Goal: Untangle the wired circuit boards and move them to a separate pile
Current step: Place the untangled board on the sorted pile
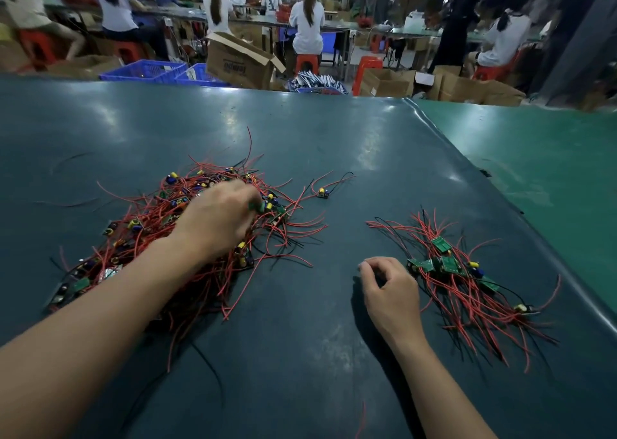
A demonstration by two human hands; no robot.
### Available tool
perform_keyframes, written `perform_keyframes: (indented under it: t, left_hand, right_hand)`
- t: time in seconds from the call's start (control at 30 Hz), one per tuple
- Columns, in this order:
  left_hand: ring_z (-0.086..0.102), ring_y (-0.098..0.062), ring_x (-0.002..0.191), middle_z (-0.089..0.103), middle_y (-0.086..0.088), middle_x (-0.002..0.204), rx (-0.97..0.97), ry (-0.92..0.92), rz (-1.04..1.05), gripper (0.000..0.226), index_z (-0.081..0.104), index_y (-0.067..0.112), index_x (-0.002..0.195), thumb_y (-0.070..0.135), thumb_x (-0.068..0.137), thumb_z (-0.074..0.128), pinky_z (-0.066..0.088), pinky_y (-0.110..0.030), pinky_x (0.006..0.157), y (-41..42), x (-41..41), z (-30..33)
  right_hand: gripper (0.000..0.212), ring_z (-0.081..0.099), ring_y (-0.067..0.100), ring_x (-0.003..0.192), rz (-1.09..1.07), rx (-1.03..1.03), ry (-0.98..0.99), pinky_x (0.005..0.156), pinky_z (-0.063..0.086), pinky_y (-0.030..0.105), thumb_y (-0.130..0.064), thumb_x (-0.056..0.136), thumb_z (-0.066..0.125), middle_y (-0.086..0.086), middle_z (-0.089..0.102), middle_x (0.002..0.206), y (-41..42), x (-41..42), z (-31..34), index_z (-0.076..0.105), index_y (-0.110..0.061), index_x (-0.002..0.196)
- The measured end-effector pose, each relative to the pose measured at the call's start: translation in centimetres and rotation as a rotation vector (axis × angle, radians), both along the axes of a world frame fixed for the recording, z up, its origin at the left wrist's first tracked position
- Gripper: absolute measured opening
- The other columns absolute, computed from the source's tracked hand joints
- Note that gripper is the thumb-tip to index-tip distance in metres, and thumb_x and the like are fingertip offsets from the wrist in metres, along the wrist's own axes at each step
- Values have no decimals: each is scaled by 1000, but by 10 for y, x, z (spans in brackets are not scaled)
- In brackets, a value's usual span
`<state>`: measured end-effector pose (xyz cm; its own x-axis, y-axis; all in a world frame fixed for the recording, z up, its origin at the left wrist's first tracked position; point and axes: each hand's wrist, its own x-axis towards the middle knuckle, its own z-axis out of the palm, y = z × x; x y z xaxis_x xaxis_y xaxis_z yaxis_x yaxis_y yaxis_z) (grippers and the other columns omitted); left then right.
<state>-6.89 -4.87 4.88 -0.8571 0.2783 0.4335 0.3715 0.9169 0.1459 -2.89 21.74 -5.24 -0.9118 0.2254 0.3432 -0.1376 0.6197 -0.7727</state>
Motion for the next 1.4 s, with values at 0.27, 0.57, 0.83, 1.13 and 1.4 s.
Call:
perform_keyframes:
  t: [0.27, 0.57, 0.83, 1.13, 1.4]
  left_hand:
    - [63, -23, 90, 66, -14, 101, 356, 649, -204, 22, 68, -1, 110, -3, 88, 65, 52, -31, 85, 55, 29, 3]
    - [59, -16, 91, 63, -13, 99, 571, 263, -262, 21, 73, 1, 104, 6, 84, 69, 51, -23, 84, 89, 50, -102]
    - [62, -16, 103, 56, -8, 115, 800, 151, -307, 32, 64, 3, 107, 3, 76, 69, 54, -29, 82, 84, 48, -98]
    - [66, -12, 63, 71, 5, 72, 886, -313, -122, 27, 74, 21, 86, 48, 81, 72, 53, -30, 60, 84, 44, -96]
    - [66, -6, 68, 73, 5, 75, 1168, -439, -219, 13, 73, 10, 91, 6, 80, 77, 50, -16, 64, 80, 46, -91]
  right_hand:
    - [13, 66, 7, 79, 169, -231, 145, 72, 52, 23, -15, 96, 60, -4, 71, 81, -9, 13, 7, 72, -15, 91]
    - [24, 56, 13, 60, 407, -733, -194, 50, 48, 25, -29, 90, 59, 5, 62, 70, -44, 12, 18, 69, -8, 85]
    - [16, 63, 14, 54, 333, -832, -189, 45, 52, 24, -14, 95, 61, 3, 70, 70, -37, 17, 15, 72, -14, 83]
    - [11, 67, 20, 68, 347, -804, -189, 48, 55, 27, -2, 94, 60, 2, 71, 80, -36, 17, 14, 63, -11, 88]
    - [14, 69, 18, 67, 304, -870, -153, 48, 53, 24, -11, 97, 56, 5, 73, 89, -35, 15, 13, 68, -5, 92]
